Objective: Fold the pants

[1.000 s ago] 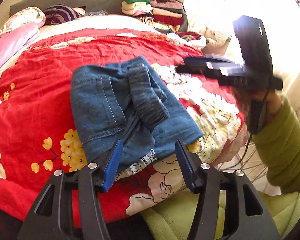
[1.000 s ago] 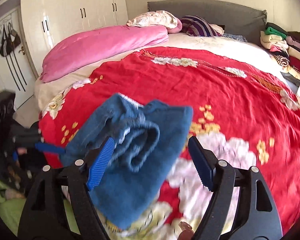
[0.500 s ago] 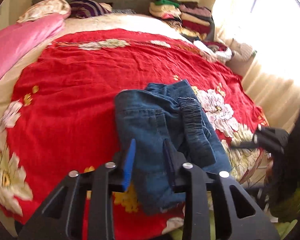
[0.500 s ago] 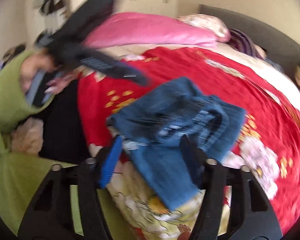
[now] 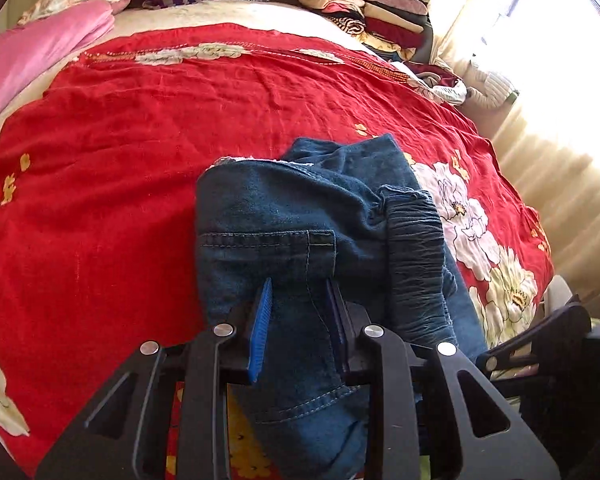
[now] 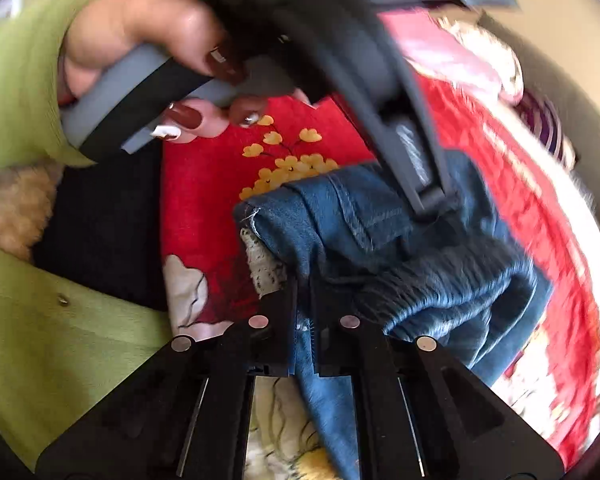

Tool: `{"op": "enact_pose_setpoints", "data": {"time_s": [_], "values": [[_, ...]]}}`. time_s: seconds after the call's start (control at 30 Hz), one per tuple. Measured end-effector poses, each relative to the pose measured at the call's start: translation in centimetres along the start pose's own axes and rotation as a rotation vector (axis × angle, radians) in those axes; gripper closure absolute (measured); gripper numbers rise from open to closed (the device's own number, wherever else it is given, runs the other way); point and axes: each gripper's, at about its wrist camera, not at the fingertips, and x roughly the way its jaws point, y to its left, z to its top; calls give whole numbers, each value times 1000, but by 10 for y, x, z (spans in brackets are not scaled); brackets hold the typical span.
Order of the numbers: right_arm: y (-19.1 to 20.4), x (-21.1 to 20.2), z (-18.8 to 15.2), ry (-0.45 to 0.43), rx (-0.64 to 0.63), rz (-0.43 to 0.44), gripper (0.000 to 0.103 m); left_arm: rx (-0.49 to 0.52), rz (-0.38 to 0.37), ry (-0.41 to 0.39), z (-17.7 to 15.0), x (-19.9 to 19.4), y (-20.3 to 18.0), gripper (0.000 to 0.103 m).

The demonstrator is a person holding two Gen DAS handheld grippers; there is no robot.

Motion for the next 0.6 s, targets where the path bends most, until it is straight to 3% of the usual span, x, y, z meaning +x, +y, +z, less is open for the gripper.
{"op": "enact_pose_setpoints", "data": {"time_s": [0.17,0.27,0.4,0.5,0.6], "values": [[-2,9,-9,3,60,19,99,-24,-35,-26,-4,-1,4,77],[-9,-3,-4,-3,115,62,95,-27,-35,-38,-6,-7,4,77],[-8,-33,-3,-57,132,57,91,-20,-29,-62,-7,-17,0,76],[-9,-58,-8,-125,178,53,71,-22,-33,-90,-7,-26,-1,69],[-12,-75,-13,-170,213,24,64,-29,-32,-121,-8,-37,-1,65]]}}
